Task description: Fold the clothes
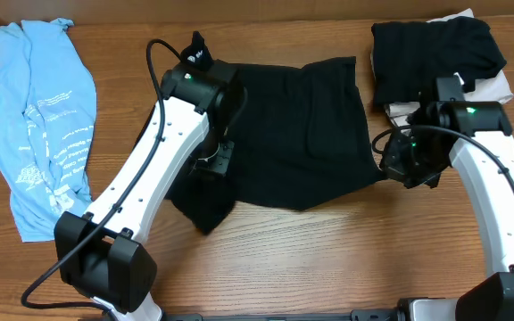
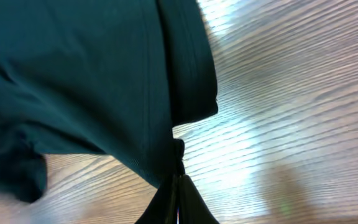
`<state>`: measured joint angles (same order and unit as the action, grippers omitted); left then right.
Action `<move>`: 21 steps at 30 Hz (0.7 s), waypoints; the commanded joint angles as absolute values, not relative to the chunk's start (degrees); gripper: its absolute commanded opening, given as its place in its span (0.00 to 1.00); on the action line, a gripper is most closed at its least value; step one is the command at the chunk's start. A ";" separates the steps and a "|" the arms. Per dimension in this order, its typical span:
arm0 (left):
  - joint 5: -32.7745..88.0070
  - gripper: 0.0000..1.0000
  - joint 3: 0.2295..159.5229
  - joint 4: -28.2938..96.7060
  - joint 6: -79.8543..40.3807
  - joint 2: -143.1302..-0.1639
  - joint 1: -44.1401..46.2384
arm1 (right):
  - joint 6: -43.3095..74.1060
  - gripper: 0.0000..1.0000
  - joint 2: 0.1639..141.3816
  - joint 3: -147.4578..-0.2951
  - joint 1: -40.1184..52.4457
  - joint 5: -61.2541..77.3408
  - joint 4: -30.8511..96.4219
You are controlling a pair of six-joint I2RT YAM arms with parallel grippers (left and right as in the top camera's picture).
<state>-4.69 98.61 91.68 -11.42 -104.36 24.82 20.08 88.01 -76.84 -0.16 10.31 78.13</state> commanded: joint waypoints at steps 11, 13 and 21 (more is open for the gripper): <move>-1.10 0.04 94.30 87.29 -15.75 -103.33 24.43 | 17.93 0.04 86.39 -78.39 -1.65 10.35 77.80; -0.80 0.04 94.50 85.17 -18.68 -100.16 22.31 | 17.96 0.04 85.21 -78.39 -1.69 10.07 77.95; -1.93 0.04 94.48 76.55 -19.90 -88.84 8.16 | 19.55 0.04 76.40 -77.12 -4.32 9.98 78.37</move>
<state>-0.69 93.80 78.78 -19.42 -92.07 12.67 18.74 80.53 -76.84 -3.60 10.26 78.63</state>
